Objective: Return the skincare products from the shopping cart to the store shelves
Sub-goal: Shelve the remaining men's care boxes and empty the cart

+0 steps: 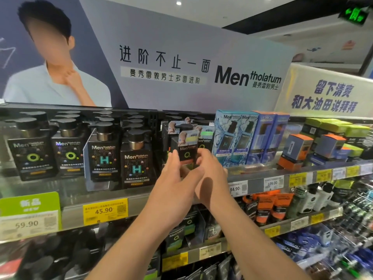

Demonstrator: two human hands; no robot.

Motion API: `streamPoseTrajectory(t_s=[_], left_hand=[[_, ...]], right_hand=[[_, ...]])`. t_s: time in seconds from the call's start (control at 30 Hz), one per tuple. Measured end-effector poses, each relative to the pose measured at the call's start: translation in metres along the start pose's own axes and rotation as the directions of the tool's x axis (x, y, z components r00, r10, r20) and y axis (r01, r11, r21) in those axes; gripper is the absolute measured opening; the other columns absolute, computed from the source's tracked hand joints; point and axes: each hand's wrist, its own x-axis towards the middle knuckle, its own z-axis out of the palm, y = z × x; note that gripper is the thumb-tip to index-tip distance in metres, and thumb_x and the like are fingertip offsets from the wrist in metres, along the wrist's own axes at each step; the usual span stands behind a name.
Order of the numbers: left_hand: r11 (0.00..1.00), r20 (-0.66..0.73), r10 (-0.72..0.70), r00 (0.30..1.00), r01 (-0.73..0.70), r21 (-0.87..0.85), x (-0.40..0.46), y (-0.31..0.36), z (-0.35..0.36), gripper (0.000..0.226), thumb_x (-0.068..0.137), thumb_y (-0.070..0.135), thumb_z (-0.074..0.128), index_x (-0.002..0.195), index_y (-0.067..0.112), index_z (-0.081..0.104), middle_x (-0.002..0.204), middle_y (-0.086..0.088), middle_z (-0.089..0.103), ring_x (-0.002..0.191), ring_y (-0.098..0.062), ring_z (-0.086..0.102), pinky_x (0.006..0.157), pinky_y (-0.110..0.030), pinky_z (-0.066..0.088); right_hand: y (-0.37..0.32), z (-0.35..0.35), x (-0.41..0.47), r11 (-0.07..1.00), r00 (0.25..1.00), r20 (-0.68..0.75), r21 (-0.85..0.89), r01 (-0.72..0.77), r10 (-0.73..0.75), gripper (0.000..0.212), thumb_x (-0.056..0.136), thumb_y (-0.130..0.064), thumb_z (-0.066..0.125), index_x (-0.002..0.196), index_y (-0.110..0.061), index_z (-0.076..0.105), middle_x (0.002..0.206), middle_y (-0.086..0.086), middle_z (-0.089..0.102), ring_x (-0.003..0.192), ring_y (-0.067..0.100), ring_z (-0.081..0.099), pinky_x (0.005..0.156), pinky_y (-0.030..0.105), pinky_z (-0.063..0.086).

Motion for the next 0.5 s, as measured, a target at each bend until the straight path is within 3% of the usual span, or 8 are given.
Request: streamPoseTrajectory(t_s=[0.13, 0.27, 0.37, 0.43, 0.5], left_hand=[[0.995, -0.023, -0.011, 1.0, 0.013, 0.099, -0.004, 0.0, 0.004, 0.086, 0.098, 0.057, 0.048, 0.162, 0.036, -0.006, 0.17, 0.018, -0.002, 0.154, -0.004, 0.014, 0.118, -0.031, 0.022], [0.99, -0.005, -0.01, 1.0, 0.01, 0.142, -0.004, 0.003, 0.008, 0.083, 0.1, 0.056, 0.044, 0.163, 0.035, -0.005, 0.17, 0.017, -0.005, 0.152, -0.007, 0.02, 0.104, -0.023, 0.024], [0.985, -0.005, -0.014, 1.0, 0.015, 0.171, 0.0, 0.005, 0.008, 0.081, 0.1, 0.057, 0.043, 0.163, 0.035, -0.003, 0.169, 0.017, -0.005, 0.154, -0.01, 0.02, 0.112, -0.029, 0.027], [0.982, -0.012, -0.02, 1.0, 0.022, 0.186, 0.001, 0.006, 0.007, 0.08, 0.1, 0.058, 0.042, 0.163, 0.035, -0.002, 0.17, 0.014, -0.001, 0.154, -0.013, 0.022, 0.117, -0.034, 0.028], [0.977, -0.001, -0.027, 1.0, 0.027, 0.21, 0.0, 0.005, 0.006, 0.079, 0.099, 0.059, 0.041, 0.163, 0.037, 0.001, 0.171, 0.005, 0.015, 0.151, -0.02, 0.032, 0.118, -0.04, 0.032]], right_hand=[[0.004, -0.002, -0.001, 0.981, 1.0, -0.005, 0.195, 0.007, -0.006, 0.045, 0.088, -0.033, 0.068, 0.128, -0.026, 0.049, 0.103, -0.008, 0.058, 0.104, 0.023, 0.063, 0.098, 0.05, 0.052], [0.006, -0.005, 0.005, 0.995, 0.999, 0.004, 0.088, 0.053, -0.054, 0.039, 0.094, -0.027, 0.068, 0.13, -0.023, 0.053, 0.105, -0.006, 0.064, 0.101, 0.021, 0.065, 0.096, 0.049, 0.052], [0.007, -0.007, 0.005, 0.995, 0.998, 0.011, 0.075, 0.06, -0.061, 0.039, 0.097, -0.027, 0.063, 0.134, -0.023, 0.053, 0.104, -0.008, 0.063, 0.101, 0.02, 0.064, 0.098, 0.047, 0.05], [0.009, -0.007, 0.006, 0.993, 0.998, 0.006, 0.097, 0.066, -0.067, 0.037, 0.097, -0.026, 0.06, 0.134, -0.024, 0.054, 0.105, -0.008, 0.064, 0.101, 0.02, 0.064, 0.098, 0.047, 0.05], [0.012, -0.005, 0.007, 0.989, 0.997, -0.04, 0.129, 0.072, -0.067, 0.034, 0.098, -0.033, 0.064, 0.13, -0.028, 0.056, 0.108, -0.01, 0.063, 0.101, 0.017, 0.063, 0.096, 0.047, 0.053]])
